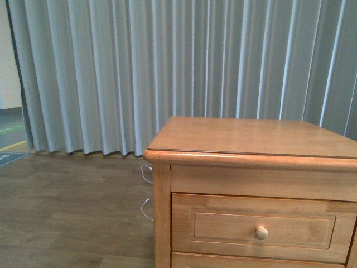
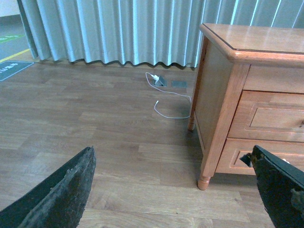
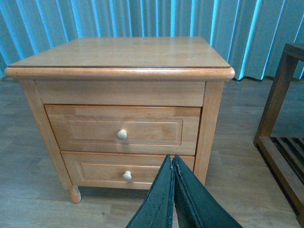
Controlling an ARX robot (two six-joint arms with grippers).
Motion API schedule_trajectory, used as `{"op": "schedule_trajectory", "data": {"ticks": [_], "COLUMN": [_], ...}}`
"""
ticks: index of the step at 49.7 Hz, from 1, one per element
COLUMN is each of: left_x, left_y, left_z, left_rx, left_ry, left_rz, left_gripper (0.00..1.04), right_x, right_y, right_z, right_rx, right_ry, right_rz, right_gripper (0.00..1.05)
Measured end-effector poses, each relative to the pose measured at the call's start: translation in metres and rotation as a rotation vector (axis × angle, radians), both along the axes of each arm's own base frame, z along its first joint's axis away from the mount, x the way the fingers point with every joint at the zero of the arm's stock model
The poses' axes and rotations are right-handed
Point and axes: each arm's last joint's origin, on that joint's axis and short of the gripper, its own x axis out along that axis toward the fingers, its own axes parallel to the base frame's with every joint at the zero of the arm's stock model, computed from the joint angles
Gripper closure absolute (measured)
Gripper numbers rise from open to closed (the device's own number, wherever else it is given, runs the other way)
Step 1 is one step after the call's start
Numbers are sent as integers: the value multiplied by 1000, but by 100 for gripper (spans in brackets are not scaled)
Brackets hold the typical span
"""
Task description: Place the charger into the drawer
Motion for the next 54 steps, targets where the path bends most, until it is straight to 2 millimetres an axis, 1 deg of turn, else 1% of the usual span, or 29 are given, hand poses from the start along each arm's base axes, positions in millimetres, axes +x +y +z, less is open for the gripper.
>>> {"op": "schedule_trajectory", "data": {"ticks": [7,11,37,38,42,43,54], "left_x": [0,0,0,0,0,0,0], "left_y": [0,0,0,0,0,0,0], "left_z": [0,0,0,0,0,0,0], "left_rx": [0,0,0,0,0,0,0], "left_ry": [0,0,0,0,0,0,0], "left_rz": [0,0,0,1,0,0,0], "left_gripper": [6,6,6,6,6,6,6], "right_x": [0,0,0,0,0,0,0], "right_y": [0,0,0,0,0,0,0], "right_z": [-4,-14,-14,-14,-14,-14,-14], "right_rx": [0,0,0,-2,-1,-1,-2], "right_ry": [-3,0,-2,-3,-2,-2,-2], "right_rz": [0,0,0,0,0,0,0], "right_gripper": [103,103,103,101,87,85,46]}}
